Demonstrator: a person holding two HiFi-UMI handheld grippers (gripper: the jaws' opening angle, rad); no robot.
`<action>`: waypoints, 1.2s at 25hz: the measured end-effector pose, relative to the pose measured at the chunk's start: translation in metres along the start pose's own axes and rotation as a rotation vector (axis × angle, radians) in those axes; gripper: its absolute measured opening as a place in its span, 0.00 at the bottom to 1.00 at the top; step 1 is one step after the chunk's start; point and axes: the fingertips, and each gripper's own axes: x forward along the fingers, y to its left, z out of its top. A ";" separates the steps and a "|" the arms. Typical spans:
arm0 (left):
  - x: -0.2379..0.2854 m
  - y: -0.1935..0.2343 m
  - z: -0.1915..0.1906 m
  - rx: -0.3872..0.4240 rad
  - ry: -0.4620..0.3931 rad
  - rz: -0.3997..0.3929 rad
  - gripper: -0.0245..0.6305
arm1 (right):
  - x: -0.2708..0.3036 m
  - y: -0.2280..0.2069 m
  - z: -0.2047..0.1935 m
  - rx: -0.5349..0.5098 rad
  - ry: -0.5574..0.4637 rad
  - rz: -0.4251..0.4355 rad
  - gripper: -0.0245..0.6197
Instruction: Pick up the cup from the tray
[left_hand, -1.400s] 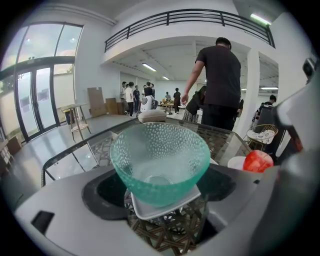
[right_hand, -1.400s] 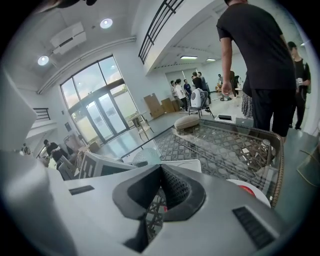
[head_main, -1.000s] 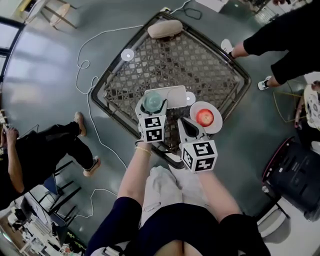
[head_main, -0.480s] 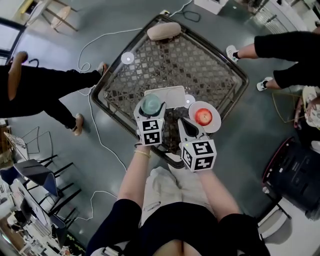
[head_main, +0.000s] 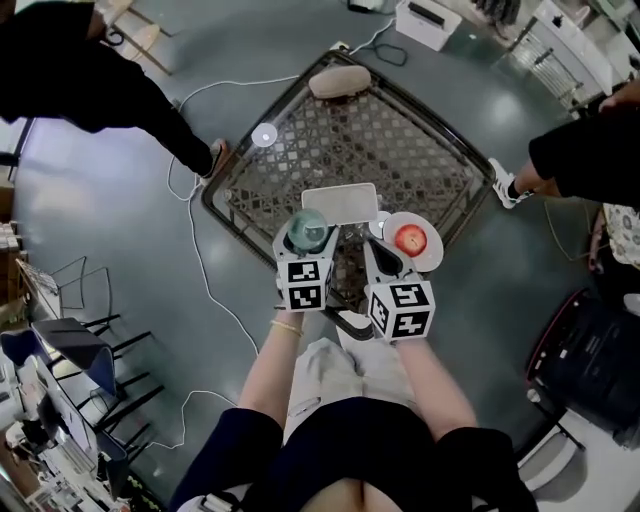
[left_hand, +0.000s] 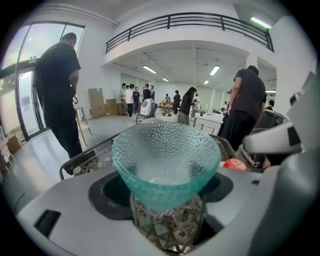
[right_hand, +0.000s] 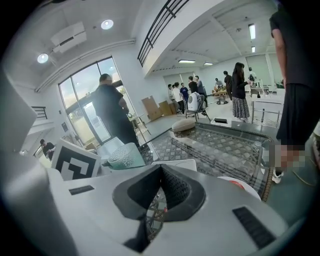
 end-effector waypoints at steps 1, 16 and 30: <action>-0.006 -0.002 0.001 0.003 -0.002 -0.007 0.61 | -0.001 0.002 0.002 -0.003 -0.003 0.000 0.05; -0.098 -0.034 0.028 -0.041 -0.060 -0.095 0.61 | -0.031 0.031 0.011 -0.088 -0.028 0.023 0.05; -0.151 -0.051 0.026 -0.023 -0.082 -0.124 0.61 | -0.063 0.058 0.001 -0.155 -0.046 0.077 0.05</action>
